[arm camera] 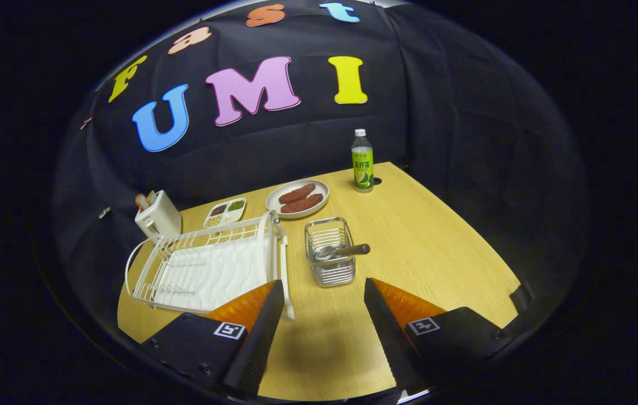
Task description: Take the plate from the dish rack, then take the spoon from the basket and place it into the plate.
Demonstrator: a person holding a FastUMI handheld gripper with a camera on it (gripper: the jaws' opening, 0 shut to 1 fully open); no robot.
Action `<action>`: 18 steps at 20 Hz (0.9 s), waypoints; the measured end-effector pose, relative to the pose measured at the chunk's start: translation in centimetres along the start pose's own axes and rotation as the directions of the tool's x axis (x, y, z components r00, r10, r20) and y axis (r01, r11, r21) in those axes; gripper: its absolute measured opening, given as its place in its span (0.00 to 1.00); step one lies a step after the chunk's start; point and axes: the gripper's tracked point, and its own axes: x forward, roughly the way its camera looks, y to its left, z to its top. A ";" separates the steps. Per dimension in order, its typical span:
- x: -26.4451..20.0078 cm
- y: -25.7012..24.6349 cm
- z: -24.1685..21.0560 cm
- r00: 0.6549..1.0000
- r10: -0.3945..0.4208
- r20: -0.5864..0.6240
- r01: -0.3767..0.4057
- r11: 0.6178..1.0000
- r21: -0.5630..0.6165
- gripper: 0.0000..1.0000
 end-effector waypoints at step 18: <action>8.9 -1.7 1.8 0.993 0.042 0.108 -0.040 0.999 -0.027 0.75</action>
